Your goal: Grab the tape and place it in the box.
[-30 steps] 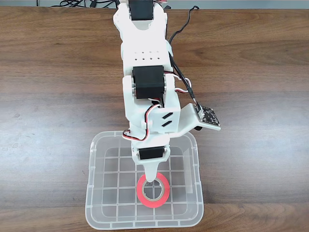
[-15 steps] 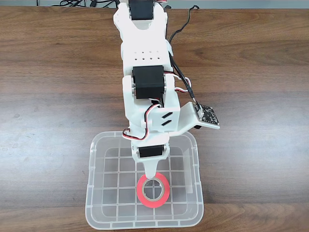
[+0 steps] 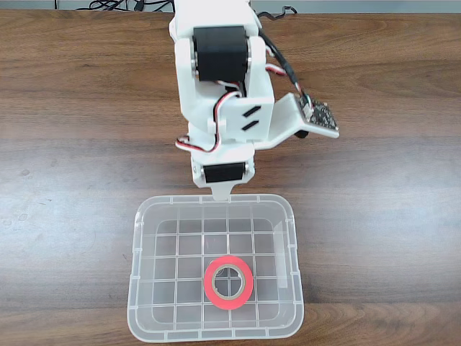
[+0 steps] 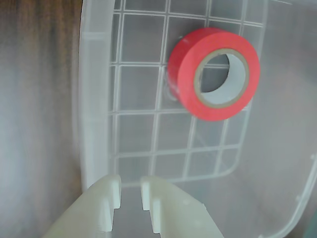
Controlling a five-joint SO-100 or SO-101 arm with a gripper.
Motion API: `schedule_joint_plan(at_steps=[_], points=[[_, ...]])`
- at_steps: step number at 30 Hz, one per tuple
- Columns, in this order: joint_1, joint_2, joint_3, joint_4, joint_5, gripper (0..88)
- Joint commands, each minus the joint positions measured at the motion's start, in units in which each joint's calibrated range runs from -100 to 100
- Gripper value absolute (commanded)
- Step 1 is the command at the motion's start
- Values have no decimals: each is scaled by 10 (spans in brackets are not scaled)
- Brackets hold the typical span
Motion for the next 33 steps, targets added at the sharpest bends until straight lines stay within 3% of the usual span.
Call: schedule_joint_plan(at_steps=[1,5,20,27,33], points=[[4,-138,-43,51,-6,37],[5,-220,10,51,-2,37],[-2,-697,582,47,0,13],[-3,-891,867,-88,42,13],[-2,-1055,1113,-175,39,15]])
